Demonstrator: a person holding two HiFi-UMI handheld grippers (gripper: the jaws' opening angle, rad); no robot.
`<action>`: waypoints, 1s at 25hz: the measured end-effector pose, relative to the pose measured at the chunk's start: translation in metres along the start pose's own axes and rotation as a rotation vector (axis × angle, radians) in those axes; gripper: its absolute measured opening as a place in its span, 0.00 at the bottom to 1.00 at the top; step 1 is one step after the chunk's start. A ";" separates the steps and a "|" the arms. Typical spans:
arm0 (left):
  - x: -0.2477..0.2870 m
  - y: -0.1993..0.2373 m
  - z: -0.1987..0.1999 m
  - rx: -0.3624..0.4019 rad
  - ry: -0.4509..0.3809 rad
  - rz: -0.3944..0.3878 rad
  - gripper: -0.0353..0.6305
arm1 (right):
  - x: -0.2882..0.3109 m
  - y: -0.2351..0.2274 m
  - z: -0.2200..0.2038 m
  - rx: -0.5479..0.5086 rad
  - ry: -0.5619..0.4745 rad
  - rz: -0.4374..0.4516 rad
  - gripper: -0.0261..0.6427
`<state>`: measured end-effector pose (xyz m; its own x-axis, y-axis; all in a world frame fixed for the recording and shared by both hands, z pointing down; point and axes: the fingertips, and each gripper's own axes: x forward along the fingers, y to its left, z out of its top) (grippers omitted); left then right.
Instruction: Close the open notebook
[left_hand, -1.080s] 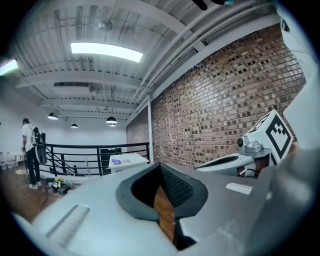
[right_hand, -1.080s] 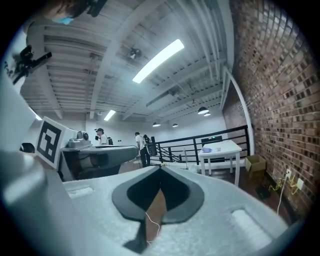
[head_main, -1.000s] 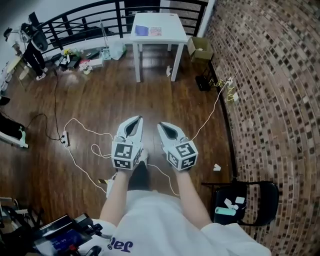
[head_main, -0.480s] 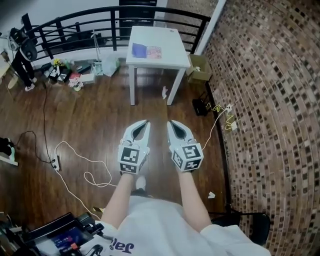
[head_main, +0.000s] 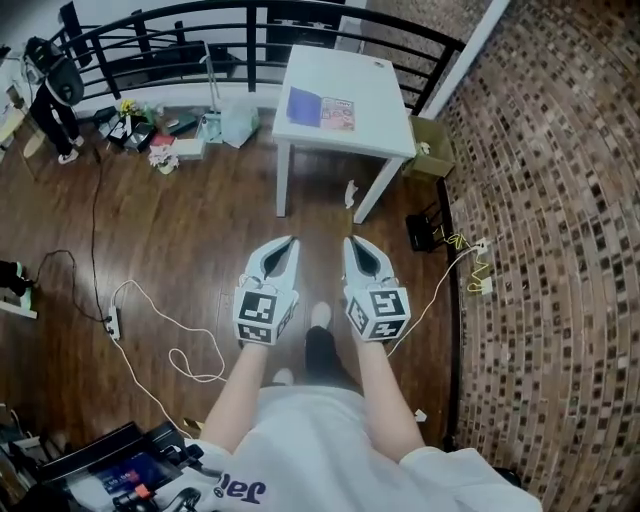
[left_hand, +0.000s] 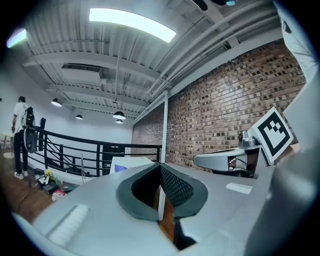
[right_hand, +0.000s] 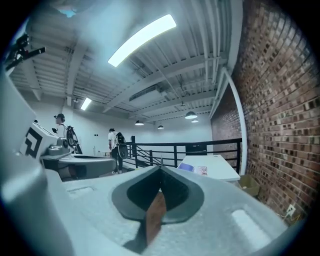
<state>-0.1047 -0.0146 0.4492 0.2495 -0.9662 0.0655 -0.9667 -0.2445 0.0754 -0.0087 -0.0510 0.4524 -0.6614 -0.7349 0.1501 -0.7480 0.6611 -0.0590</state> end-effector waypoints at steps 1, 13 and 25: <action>0.015 0.007 0.003 -0.015 -0.002 0.001 0.08 | 0.016 -0.008 0.001 0.000 -0.002 0.008 0.02; 0.245 0.077 0.062 0.141 -0.036 0.053 0.08 | 0.205 -0.168 0.091 0.014 -0.123 0.097 0.02; 0.389 0.161 0.069 0.046 -0.036 0.041 0.08 | 0.351 -0.222 0.085 -0.021 -0.056 0.138 0.02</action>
<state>-0.1668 -0.4358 0.4182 0.2085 -0.9775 0.0313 -0.9778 -0.2077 0.0273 -0.0794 -0.4687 0.4339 -0.7601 -0.6440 0.0870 -0.6491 0.7588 -0.0542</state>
